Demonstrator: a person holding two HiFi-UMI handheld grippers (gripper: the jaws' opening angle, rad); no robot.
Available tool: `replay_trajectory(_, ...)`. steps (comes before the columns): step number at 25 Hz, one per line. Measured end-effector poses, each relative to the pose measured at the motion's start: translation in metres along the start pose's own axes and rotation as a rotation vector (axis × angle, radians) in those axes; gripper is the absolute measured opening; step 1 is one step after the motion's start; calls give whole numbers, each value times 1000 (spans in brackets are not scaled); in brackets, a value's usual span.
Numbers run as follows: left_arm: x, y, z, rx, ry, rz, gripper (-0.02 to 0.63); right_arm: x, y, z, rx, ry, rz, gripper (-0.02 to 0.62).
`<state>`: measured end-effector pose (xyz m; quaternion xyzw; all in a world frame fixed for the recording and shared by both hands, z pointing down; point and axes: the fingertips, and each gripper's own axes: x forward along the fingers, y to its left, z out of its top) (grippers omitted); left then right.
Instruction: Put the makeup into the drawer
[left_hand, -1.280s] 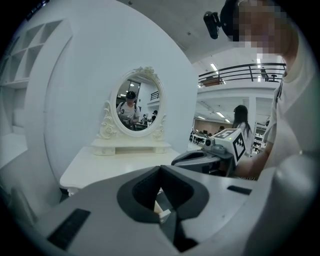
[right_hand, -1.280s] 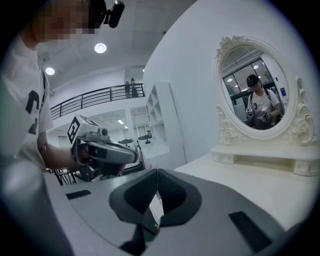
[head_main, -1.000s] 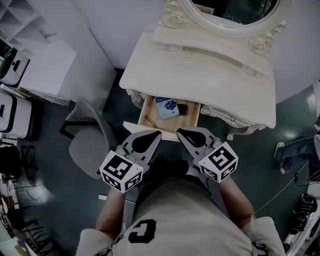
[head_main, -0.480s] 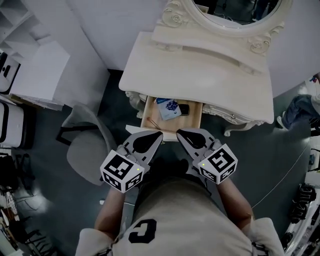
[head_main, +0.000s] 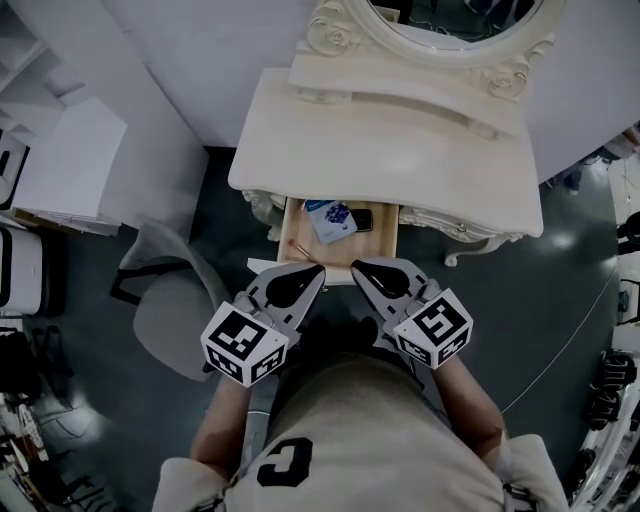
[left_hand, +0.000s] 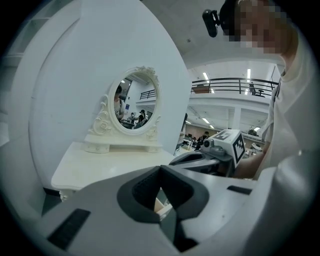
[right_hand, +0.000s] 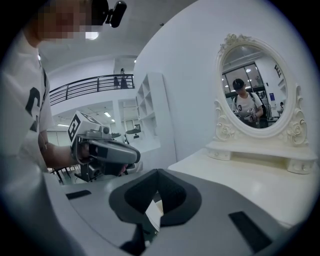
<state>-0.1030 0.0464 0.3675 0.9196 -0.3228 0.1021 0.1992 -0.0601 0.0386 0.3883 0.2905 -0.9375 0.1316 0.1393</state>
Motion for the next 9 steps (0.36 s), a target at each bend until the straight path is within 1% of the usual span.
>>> replay_trajectory(9,2,2,-3,-12,0,4,52,3,-1,-3,-3,12,10,28)
